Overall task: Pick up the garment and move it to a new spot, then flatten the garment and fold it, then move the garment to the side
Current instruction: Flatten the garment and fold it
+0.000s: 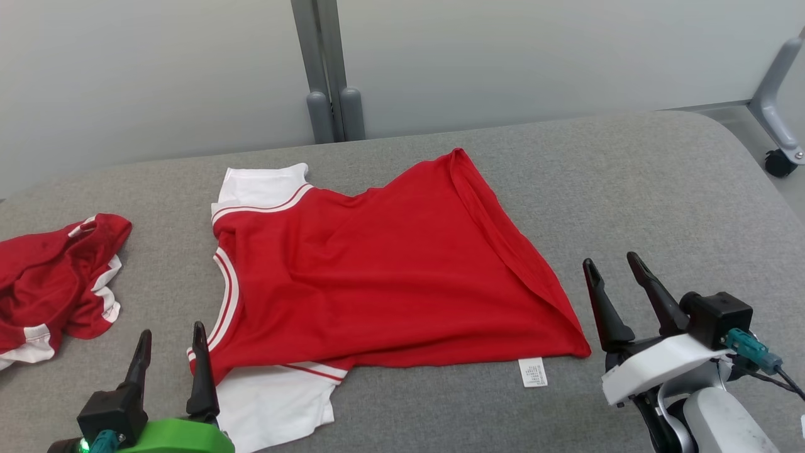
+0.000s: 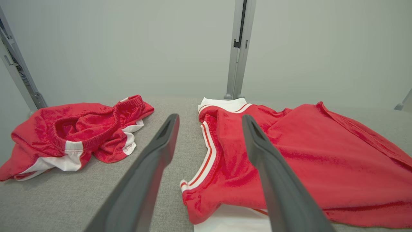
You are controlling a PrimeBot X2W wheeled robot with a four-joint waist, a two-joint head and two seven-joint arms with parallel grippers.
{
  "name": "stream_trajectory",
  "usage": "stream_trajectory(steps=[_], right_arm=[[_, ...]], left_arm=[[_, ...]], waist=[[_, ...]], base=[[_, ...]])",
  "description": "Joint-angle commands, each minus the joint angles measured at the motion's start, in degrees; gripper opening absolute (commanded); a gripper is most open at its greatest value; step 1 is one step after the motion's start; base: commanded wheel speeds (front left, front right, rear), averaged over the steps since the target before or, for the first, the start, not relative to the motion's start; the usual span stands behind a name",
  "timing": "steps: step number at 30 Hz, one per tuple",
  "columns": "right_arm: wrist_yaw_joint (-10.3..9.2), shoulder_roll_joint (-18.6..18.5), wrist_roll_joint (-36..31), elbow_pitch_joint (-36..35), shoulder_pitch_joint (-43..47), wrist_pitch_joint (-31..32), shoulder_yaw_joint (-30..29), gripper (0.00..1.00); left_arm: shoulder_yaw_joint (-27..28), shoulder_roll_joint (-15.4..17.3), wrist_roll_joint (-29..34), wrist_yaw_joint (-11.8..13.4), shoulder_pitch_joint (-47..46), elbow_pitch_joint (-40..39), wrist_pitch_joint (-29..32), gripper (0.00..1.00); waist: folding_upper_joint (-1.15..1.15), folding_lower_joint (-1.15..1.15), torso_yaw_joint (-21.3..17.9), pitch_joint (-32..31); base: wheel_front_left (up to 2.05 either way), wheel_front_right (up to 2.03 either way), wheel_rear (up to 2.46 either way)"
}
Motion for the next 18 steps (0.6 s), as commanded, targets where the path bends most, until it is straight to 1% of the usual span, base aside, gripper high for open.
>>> stream_trajectory(steps=[1,2,3,5,6,7,10,11,13,18], right_arm=[[-0.02,-0.55,0.75,0.42,-0.25,1.26,-0.26,1.00],[-0.02,-0.97,0.72,0.59,-0.34,2.40,-0.22,1.00],[-0.02,-1.15,1.43,0.82,-0.53,3.91,-0.53,1.00],[-0.01,-1.95,1.85,2.17,-0.40,9.24,-0.09,1.00],[-0.01,-1.96,2.53,2.41,-0.74,11.26,-0.30,1.00],[-0.01,-2.03,3.27,3.33,-0.82,14.59,0.05,1.00],[-0.02,-2.42,4.02,5.38,-1.22,21.54,-0.08,1.00],[-0.01,-2.22,4.23,5.89,-1.67,23.36,-0.41,1.00],[-0.01,-1.70,4.33,7.32,-1.98,26.97,-0.76,1.00],[-0.01,-0.16,4.42,9.24,-3.68,30.18,-1.94,1.00]], left_arm=[[0.28,-0.03,-1.09,0.06,1.25,0.79,1.54,1.00],[0.22,0.09,-1.64,0.21,1.30,1.11,3.03,1.00],[0.15,0.27,-2.43,0.47,1.53,1.75,5.82,1.00],[0.02,1.05,-4.16,0.75,1.67,2.26,11.17,1.00],[0.36,1.17,-4.94,0.89,1.28,1.78,12.57,1.00],[0.21,1.59,-5.36,0.96,1.36,1.63,14.93,1.00],[-0.62,2.48,-6.70,0.62,1.71,0.74,20.13,1.00],[-1.22,2.91,-7.13,0.60,2.00,0.69,22.43,1.00],[-1.74,3.26,-8.13,0.23,1.94,0.02,25.07,1.00],[-3.31,3.44,-9.75,-1.34,0.86,1.12,29.71,1.00]], waist=[[0.00,0.00,-0.02,0.01],[0.00,0.00,-0.03,0.02],[0.00,0.00,-0.01,0.06],[0.00,0.00,0.07,0.25],[0.00,0.00,0.08,0.43],[0.00,0.00,0.14,0.62],[0.00,0.00,0.41,1.23],[0.00,0.00,0.55,1.71],[0.00,0.00,0.75,2.55],[0.00,0.00,1.39,4.57]], base=[[0.00,0.00,0.00],[0.00,0.00,0.00],[0.00,0.00,0.00],[0.00,0.00,0.00],[0.00,0.00,0.00],[0.00,0.00,0.00],[0.00,0.00,0.00],[0.00,0.00,0.00],[0.00,0.00,0.00],[0.00,0.00,0.00]])
